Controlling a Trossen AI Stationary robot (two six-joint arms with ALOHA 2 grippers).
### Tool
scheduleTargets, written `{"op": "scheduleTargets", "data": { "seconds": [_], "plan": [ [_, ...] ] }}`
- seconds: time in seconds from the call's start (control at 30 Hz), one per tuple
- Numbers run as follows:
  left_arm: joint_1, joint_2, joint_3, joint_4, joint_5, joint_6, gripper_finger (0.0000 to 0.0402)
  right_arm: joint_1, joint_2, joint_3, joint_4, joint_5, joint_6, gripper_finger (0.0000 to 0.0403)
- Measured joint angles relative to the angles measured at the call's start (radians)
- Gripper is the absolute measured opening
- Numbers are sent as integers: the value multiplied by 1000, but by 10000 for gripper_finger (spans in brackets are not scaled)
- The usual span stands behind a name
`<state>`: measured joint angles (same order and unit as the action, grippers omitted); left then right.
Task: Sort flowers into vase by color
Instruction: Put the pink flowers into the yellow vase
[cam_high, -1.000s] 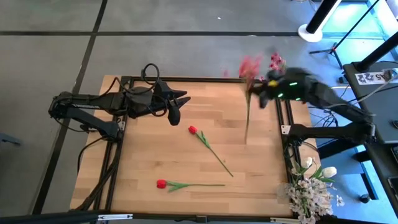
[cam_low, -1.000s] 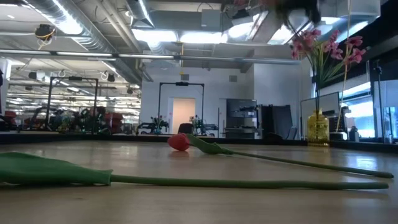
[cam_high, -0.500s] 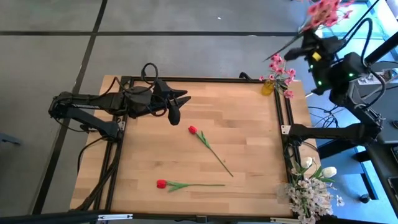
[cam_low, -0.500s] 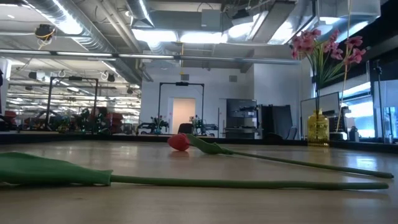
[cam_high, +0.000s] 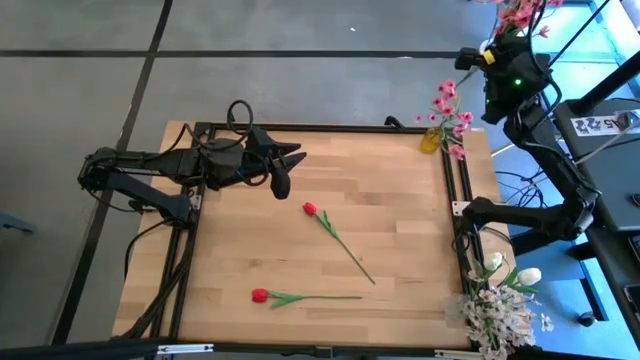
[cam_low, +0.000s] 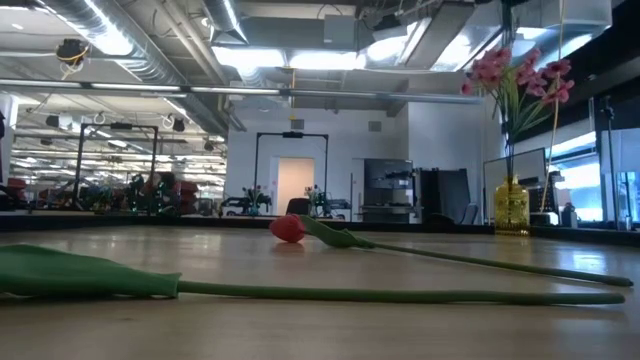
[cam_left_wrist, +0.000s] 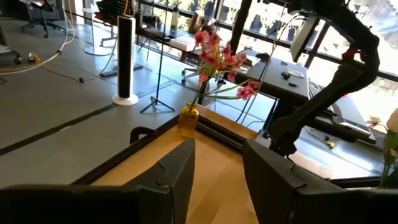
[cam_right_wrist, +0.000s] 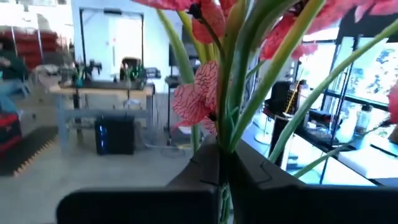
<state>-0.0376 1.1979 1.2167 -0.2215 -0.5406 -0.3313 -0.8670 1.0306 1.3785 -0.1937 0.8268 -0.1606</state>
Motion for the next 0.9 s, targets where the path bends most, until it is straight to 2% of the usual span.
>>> {"op": "scheduleTargets", "data": {
  "seconds": [0.17,0.27,0.57,0.9],
  "plan": [
    [0,0,0,-1,-19,0,131,2,-5,-2,-130,0,56,11],
    [0,0,0,-1,-44,1,131,2,-23,-47,-139,-10,76,11],
    [0,0,0,0,-46,24,131,3,-106,-269,129,-53,-57,8],
    [-2,0,0,0,-45,20,131,3,-124,-351,142,-41,-49,9]
  ]
}}
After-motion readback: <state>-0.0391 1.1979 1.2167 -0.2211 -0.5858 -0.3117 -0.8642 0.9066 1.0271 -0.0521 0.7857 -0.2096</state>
